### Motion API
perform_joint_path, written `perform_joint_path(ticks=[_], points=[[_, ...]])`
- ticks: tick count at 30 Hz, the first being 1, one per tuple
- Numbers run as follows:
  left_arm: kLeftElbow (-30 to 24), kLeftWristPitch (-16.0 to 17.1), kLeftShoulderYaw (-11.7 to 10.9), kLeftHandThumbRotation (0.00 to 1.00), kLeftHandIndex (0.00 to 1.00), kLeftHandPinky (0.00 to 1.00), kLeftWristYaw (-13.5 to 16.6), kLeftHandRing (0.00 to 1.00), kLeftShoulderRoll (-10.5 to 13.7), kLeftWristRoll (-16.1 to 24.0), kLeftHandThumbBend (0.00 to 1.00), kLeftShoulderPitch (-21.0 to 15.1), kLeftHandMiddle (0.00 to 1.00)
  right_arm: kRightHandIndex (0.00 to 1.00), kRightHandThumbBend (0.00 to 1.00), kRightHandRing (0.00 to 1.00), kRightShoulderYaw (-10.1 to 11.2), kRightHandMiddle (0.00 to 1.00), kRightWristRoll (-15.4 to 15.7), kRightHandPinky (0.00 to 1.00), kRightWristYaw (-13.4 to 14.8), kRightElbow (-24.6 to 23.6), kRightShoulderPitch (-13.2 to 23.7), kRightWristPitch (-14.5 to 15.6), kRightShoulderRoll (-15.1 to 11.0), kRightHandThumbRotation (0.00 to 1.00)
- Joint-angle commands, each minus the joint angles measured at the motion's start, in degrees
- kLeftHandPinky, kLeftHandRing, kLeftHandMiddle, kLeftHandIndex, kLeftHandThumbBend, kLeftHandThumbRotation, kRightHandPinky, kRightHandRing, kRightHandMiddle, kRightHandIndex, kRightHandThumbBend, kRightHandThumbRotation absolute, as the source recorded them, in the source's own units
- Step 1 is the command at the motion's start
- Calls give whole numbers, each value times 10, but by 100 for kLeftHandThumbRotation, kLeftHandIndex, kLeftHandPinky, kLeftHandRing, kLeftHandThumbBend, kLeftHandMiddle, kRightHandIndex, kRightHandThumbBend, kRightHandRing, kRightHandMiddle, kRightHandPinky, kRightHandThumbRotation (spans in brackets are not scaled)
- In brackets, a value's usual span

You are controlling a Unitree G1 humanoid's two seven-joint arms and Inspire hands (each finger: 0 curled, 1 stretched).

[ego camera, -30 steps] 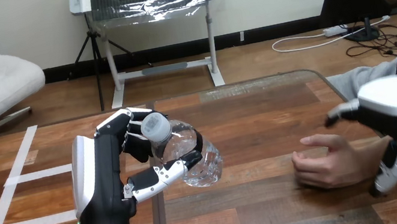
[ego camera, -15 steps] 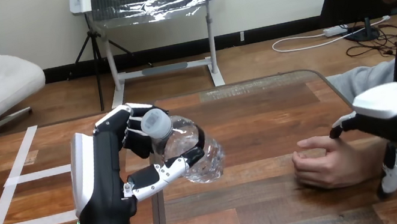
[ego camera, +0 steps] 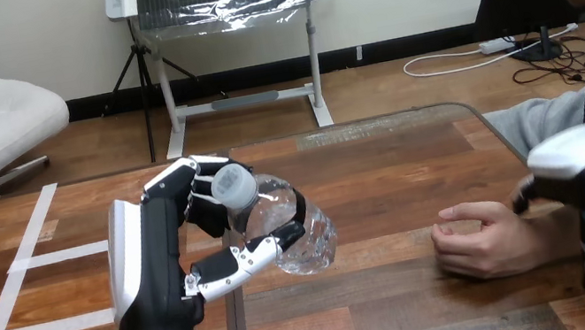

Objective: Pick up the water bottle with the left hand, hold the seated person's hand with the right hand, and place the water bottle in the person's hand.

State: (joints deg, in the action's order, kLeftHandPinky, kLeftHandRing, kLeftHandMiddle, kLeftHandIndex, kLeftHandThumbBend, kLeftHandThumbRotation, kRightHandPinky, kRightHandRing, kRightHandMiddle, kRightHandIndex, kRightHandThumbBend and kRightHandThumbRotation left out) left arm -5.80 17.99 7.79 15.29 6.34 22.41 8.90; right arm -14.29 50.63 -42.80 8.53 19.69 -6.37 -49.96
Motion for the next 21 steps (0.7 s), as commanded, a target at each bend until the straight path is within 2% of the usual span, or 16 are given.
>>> perform_joint_path(ticks=[1, 9, 16, 21], points=[[-41, 21, -12, 0, 50, 34, 1, 38, -4, -6, 58, -25, 43, 86, 79, 89, -19, 89, 20, 83, 16, 28, 46, -10, -13, 5], [-43, 19, -13, 0, 49, 35, 0, 38, -6, -7, 58, -24, 44, 86, 78, 89, -36, 90, 43, 83, 22, 58, 60, -1, -7, 7], [-42, 19, -16, 0, 50, 35, -2, 39, -5, -8, 58, -23, 44, 86, 78, 88, -40, 89, 44, 82, 43, 81, 65, 0, -5, 9], [-43, 17, -16, 0, 50, 36, -4, 39, -5, -7, 58, -21, 44, 86, 77, 88, -38, 90, 39, 81, 44, 91, 67, 9, -2, 9]])
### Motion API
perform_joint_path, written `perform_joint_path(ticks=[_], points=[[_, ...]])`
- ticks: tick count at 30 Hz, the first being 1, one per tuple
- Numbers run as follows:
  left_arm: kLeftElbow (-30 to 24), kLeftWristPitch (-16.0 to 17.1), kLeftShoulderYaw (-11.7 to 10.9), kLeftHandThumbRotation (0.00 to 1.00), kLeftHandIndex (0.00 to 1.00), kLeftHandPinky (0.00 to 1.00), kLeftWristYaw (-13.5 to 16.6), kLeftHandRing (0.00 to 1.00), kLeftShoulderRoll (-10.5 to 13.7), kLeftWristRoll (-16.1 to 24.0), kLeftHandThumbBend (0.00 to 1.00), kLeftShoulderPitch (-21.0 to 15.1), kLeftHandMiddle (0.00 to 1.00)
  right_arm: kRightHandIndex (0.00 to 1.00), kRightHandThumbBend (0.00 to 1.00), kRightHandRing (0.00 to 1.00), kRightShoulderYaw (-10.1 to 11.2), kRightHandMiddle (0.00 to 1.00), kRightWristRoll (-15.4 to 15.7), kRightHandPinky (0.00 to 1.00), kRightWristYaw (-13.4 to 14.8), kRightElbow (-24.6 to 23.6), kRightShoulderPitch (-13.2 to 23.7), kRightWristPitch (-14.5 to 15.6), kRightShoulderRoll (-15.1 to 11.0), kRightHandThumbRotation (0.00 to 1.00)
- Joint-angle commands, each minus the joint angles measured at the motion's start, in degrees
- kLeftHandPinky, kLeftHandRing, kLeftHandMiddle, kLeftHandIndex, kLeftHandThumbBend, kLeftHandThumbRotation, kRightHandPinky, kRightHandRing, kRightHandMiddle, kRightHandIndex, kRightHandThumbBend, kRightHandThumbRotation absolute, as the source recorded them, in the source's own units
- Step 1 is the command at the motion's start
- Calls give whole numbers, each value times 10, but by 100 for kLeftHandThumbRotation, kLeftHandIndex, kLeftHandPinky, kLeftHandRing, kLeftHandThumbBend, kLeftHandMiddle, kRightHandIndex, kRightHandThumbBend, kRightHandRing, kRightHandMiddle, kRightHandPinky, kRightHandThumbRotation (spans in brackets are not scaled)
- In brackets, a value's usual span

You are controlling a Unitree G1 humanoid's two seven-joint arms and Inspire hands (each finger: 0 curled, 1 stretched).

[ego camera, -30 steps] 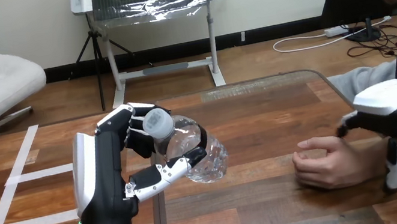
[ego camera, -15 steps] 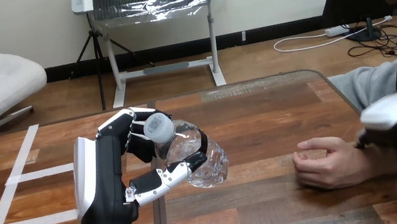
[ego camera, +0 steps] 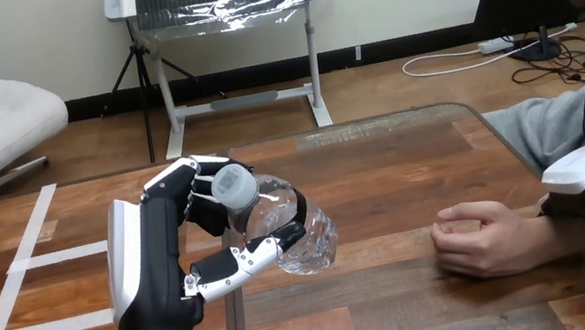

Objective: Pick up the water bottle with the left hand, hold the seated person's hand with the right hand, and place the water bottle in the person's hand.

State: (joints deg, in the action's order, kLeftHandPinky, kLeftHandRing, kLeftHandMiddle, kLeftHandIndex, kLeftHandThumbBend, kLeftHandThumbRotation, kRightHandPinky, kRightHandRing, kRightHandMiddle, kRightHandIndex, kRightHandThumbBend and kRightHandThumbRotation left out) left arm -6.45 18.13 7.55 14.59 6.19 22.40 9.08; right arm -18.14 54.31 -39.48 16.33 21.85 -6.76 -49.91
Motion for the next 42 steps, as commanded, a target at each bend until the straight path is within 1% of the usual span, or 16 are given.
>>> perform_joint_path(ticks=[1, 4, 8, 13, 22, 25, 29, 34, 38, 40, 42], points=[[-36, 16, -14, 0, 50, 36, 2, 39, -4, -7, 58, -23, 44, 86, 77, 89, 1, 90, 2, 81, 11, 14, 46, 13, -3, 9], [-34, 18, -15, 0, 50, 36, 3, 39, -3, -6, 58, -23, 44, 87, 76, 89, 2, 90, 0, 82, 9, 17, 47, 18, -2, 9], [-34, 17, -15, 0, 50, 36, 2, 39, -3, -5, 58, -23, 44, 88, 75, 90, 4, 91, 0, 83, -3, 10, 47, 35, -1, 10], [-33, 18, -15, 0, 50, 36, 3, 39, -4, -4, 58, -23, 44, 88, 74, 91, 7, 92, -6, 83, -9, 2, 43, 44, -4, 10], [-28, 22, -16, 0, 50, 36, 2, 39, -5, -5, 58, -24, 44, 88, 73, 89, 6, 91, -13, 82, -8, 5, 41, 41, -7, 9], [-26, 23, -16, 0, 50, 36, 2, 39, -5, -5, 58, -25, 44, 88, 72, 87, 2, 89, -11, 80, 1, 16, 42, 35, -6, 9], [-25, 24, -16, 0, 50, 35, 2, 39, -6, -4, 58, -26, 44, 87, 72, 85, -2, 87, -10, 79, 3, 25, 43, 35, -3, 9], [-25, 23, -15, 0, 50, 35, 2, 39, -8, -3, 58, -27, 44, 85, 72, 82, -9, 85, -5, 73, 8, 36, 47, 31, -1, 8], [-24, 23, -16, 0, 50, 34, 4, 38, -9, -1, 58, -27, 44, 84, 71, 79, -18, 83, 0, 70, 11, 48, 53, 19, 0, 8], [-23, 25, -16, 0, 50, 34, 5, 38, -9, 0, 58, -28, 44, 84, 71, 77, -22, 82, 1, 66, 12, 53, 56, 15, 0, 8], [-21, 27, -16, 0, 49, 34, 5, 38, -8, -1, 58, -29, 43, 83, 70, 76, -25, 81, -2, 64, 1, 59, 62, 14, 4, 9]])
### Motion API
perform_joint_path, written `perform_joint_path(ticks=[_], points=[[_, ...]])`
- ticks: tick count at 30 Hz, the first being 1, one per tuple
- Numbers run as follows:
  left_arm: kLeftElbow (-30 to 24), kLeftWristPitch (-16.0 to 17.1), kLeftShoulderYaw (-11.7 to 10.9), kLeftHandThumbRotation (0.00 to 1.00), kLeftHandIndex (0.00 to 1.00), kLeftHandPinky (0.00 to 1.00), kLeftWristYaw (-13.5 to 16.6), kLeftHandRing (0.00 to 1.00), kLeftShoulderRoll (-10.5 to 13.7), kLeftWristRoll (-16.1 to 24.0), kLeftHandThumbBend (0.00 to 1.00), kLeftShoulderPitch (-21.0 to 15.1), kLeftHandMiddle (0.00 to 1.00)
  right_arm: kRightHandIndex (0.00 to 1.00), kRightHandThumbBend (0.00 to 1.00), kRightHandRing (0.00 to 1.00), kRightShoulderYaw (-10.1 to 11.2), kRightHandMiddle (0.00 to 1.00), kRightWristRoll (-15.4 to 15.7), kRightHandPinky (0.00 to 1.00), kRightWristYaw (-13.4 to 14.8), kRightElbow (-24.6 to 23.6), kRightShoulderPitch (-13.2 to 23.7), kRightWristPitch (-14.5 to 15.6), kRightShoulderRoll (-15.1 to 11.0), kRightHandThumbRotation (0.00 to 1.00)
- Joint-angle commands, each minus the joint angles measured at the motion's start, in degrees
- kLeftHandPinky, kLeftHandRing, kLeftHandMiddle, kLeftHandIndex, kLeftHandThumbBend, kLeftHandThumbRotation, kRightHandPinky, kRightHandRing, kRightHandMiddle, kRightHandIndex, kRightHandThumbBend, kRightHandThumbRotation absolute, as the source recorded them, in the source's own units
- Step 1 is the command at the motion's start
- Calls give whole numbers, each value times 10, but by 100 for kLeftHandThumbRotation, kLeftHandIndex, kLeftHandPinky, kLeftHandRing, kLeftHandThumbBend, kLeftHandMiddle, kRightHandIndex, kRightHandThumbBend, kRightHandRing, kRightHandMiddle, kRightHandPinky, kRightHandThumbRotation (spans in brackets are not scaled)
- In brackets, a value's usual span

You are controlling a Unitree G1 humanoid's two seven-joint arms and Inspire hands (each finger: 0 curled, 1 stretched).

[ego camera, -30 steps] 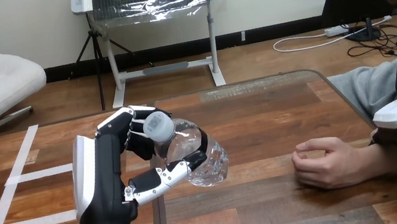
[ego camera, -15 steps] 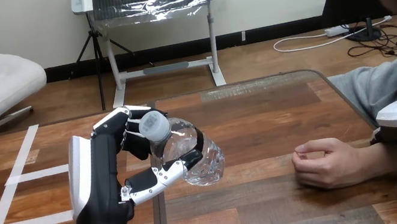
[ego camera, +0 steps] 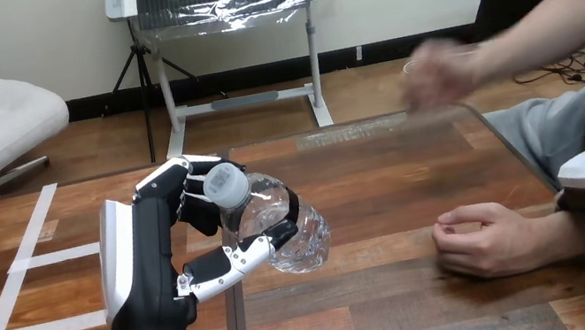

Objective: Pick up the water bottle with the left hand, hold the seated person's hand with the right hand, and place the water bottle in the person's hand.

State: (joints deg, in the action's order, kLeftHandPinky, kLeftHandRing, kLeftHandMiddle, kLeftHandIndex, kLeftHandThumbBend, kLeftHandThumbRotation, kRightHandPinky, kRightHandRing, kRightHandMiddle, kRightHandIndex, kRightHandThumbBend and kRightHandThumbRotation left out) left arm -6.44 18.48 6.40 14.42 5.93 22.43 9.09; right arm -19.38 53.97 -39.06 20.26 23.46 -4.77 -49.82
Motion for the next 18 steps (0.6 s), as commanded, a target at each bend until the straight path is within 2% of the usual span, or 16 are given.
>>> perform_joint_path(ticks=[1, 11, 18], points=[[-21, 24, -5, 0, 49, 34, 7, 38, -6, -1, 58, -29, 43, 83, 69, 75, -14, 81, 0, 63, -6, 22, 48, -6, 4, 8], [-20, 27, -7, 0, 49, 35, 7, 38, -8, -7, 58, -29, 44, 84, 67, 75, -19, 83, -24, 61, -10, 62, 60, -7, 24, 4], [-25, 22, -9, 0, 50, 35, 6, 39, -9, -5, 58, -26, 44, 79, 68, 66, -25, 75, -35, 53, 5, 81, 61, -8, 36, 1]])
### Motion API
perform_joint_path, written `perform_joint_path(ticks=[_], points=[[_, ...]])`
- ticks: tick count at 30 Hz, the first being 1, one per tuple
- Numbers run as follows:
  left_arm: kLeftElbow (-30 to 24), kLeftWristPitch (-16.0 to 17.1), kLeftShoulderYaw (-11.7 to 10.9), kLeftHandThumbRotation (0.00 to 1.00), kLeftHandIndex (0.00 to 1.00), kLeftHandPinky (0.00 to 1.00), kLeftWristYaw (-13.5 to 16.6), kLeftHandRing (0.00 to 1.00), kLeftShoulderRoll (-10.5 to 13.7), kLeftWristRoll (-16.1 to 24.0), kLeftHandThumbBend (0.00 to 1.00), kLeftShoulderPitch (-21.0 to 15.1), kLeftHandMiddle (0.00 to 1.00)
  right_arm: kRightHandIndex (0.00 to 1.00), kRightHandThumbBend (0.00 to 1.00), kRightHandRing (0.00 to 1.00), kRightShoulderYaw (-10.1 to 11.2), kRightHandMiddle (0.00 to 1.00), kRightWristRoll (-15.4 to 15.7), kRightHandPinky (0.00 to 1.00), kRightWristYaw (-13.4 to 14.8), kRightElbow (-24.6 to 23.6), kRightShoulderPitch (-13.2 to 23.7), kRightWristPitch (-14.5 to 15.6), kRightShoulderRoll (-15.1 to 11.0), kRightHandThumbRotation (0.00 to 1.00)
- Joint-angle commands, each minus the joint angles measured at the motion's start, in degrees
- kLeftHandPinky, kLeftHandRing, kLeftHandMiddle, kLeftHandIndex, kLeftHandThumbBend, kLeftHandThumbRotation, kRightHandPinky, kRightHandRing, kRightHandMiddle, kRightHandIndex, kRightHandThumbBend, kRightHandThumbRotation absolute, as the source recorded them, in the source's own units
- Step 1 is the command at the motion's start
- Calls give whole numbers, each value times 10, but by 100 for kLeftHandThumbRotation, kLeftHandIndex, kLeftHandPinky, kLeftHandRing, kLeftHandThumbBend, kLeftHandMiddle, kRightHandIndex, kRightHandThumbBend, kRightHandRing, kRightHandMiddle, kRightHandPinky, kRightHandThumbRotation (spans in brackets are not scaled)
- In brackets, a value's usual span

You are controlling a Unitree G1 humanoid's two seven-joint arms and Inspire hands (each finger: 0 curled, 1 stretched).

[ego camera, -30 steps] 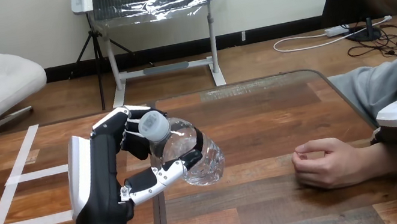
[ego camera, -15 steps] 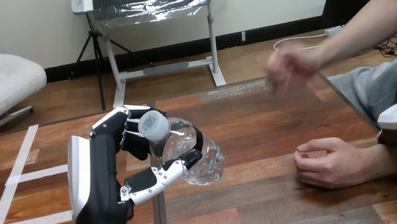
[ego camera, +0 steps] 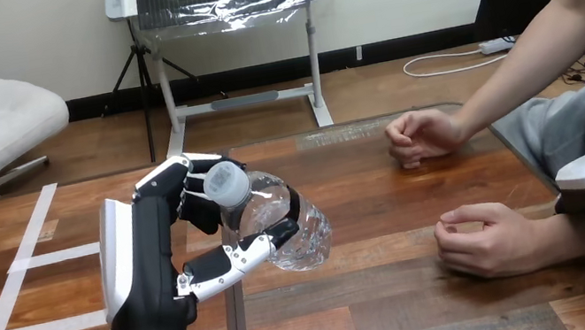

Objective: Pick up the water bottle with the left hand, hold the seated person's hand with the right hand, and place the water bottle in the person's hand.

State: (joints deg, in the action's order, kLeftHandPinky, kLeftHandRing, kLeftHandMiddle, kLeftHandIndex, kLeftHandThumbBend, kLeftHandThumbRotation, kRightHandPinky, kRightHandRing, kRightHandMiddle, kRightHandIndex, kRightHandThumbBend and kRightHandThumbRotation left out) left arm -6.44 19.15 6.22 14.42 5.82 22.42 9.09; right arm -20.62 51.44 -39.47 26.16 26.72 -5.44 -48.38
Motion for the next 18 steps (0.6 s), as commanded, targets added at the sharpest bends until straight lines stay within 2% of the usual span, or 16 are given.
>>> perform_joint_path(ticks=[1, 9, 13, 18], points=[[-25, 16, -7, 0, 50, 35, 6, 39, -8, -5, 58, -26, 44, 78, 69, 62, -14, 72, -9, 50, 11, 24, 29, -1, 23, 1], [-31, 12, -9, 0, 50, 36, 4, 39, -8, -5, 58, -21, 44, 71, 69, 53, -28, 64, 0, 41, 35, 58, 32, 0, 43, 0], [-33, 11, -11, 0, 49, 35, 4, 39, -8, -5, 58, -20, 44, 68, 67, 55, -39, 65, 1, 42, 40, 78, 39, -4, 49, 0], [-36, 10, -12, 0, 49, 35, 4, 39, -6, -2, 58, -17, 44, 63, 66, 59, -41, 66, -13, 48, 54, 96, 39, -19, 54, 0]])
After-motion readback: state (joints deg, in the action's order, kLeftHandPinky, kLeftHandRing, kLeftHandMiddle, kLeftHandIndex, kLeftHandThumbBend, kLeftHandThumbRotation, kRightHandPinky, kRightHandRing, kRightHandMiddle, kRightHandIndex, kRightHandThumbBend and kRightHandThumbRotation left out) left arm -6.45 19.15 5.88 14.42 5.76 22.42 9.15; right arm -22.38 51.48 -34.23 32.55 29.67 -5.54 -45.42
